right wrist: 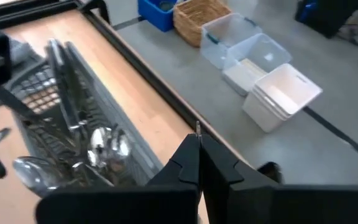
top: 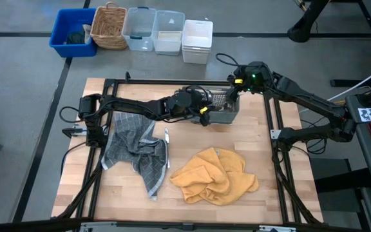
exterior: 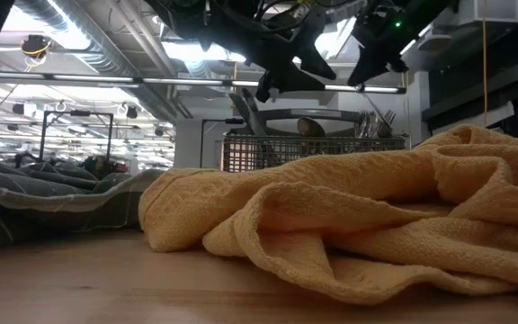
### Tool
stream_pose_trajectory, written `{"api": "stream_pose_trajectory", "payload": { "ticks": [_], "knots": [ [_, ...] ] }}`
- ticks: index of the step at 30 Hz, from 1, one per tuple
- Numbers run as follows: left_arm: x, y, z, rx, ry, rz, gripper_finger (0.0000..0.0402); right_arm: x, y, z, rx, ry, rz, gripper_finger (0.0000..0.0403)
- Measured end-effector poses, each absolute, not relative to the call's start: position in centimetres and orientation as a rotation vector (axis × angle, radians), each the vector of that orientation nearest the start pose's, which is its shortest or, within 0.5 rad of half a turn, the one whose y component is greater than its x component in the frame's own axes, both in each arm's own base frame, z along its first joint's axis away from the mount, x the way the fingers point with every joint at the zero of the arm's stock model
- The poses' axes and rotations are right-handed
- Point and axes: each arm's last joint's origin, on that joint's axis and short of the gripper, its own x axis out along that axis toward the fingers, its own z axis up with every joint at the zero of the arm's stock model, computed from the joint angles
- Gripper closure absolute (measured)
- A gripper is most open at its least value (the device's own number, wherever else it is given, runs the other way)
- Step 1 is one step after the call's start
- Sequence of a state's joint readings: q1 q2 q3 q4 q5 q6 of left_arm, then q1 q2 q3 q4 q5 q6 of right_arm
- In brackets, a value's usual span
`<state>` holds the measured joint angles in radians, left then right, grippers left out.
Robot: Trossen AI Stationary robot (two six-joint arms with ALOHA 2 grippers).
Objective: Sort silverware
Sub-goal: Put the silver fork into the gray utensil holder
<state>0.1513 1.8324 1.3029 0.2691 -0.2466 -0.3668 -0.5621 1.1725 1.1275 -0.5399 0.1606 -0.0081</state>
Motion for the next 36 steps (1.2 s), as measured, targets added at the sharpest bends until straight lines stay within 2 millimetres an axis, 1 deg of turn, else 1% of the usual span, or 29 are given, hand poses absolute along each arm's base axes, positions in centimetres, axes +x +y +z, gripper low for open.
{"api": "stream_pose_trajectory", "payload": {
  "ticks": [9,13,15,19,24,31,36],
  "knots": [
    [41.7,7.1,26.2,-0.347,0.186,0.439,0.0274,18.4,-12.2,36.2,0.087,0.513,-0.722,0.0400],
    [41.7,7.1,26.2,-0.348,0.186,0.439,0.0274,17.6,-11.9,36.5,0.071,0.512,-0.782,0.0400],
    [41.7,7.1,26.2,-0.348,0.185,0.439,0.0274,17.6,-11.9,36.1,0.068,0.523,-0.796,0.0400],
    [41.7,7.1,26.2,-0.348,0.185,0.439,0.0274,17.9,-12.2,34.4,0.076,0.548,-0.794,0.0400],
    [41.7,7.1,26.2,-0.353,0.184,0.439,0.0274,18.4,-12.5,32.7,0.070,0.507,-0.797,0.0400],
    [41.7,7.1,26.2,-0.361,0.182,0.441,0.0274,18.9,-12.7,31.3,0.034,0.460,-0.784,0.0400],
    [41.7,7.1,26.2,-0.341,0.186,0.438,0.0274,19.0,-12.7,29.4,0.026,0.456,-0.745,0.0400]
  ]
}}
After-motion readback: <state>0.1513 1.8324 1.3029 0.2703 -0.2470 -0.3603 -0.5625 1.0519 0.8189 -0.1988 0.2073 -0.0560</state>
